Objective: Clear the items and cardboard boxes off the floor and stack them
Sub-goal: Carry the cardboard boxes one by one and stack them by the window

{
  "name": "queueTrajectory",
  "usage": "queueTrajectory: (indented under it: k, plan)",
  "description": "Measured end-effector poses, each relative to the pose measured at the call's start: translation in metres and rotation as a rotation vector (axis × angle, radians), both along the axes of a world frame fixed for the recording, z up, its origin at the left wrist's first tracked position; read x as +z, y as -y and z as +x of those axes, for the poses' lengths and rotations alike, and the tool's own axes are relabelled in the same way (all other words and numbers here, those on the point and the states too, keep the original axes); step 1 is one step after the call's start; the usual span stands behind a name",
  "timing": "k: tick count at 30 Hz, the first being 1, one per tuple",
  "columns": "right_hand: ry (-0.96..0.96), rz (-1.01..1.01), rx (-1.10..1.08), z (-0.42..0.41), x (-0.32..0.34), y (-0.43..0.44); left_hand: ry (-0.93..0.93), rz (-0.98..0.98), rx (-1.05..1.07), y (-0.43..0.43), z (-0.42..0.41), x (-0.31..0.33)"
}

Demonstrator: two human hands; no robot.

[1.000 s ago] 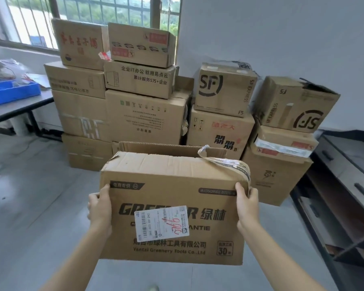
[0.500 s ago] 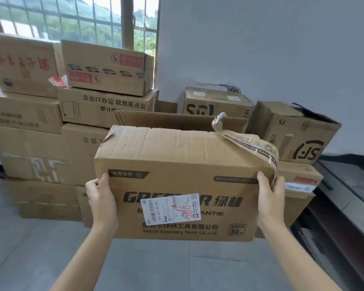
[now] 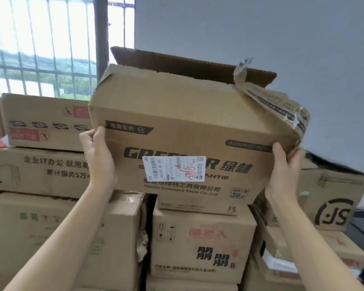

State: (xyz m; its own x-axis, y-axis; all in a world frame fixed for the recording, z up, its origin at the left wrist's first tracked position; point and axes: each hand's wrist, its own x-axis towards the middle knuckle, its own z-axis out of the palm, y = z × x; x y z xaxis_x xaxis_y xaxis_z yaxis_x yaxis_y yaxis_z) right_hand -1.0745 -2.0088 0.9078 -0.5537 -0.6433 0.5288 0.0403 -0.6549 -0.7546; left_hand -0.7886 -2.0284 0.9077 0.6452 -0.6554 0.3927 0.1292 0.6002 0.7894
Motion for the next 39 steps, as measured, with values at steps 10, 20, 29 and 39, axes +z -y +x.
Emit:
queueTrajectory:
  k: [10, 20, 29, 39]
  plan:
    - [-0.141, -0.015, -0.158, -0.042, 0.033, 0.163, -0.032, -0.030, -0.118, 0.175, -0.042, 0.011]
    - [-0.131, 0.075, -0.319, -0.058, 0.036, 0.307, -0.078, 0.036, -0.271, 0.351, -0.063, 0.015]
    - [-0.207, 0.279, -0.323, -0.082, 0.039, 0.382, 0.120, 0.089, -0.244, 0.421, -0.069, 0.005]
    - [-0.290, 0.497, -0.370, -0.095, -0.014, 0.323, 0.449, -0.085, 0.058, 0.391, -0.114, -0.046]
